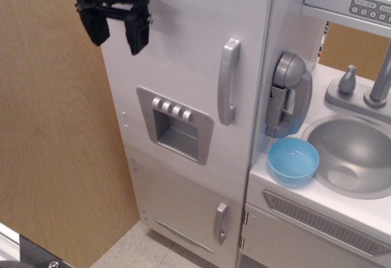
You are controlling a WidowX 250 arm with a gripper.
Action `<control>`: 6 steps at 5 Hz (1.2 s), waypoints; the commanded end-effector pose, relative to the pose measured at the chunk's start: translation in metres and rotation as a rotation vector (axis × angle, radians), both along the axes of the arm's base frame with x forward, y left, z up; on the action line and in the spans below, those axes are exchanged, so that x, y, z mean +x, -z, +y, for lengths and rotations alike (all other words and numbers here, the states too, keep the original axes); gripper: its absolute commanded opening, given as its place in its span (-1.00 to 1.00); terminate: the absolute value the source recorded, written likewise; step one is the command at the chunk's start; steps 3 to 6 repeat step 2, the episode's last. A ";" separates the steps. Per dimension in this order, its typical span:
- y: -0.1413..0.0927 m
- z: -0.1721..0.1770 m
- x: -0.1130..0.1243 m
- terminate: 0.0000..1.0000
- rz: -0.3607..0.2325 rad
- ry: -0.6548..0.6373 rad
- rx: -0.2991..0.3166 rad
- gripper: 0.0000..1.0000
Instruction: Close fridge
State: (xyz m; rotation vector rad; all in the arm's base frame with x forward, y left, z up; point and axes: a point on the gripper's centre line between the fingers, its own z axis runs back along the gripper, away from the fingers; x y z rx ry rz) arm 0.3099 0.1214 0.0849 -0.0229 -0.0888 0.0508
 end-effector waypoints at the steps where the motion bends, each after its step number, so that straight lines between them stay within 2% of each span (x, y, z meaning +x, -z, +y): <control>1: -0.023 0.001 -0.018 -1.00 -0.047 0.036 0.028 1.00; 2: -0.023 0.001 -0.018 1.00 -0.047 0.036 0.028 1.00; 6: -0.023 0.001 -0.018 1.00 -0.047 0.036 0.028 1.00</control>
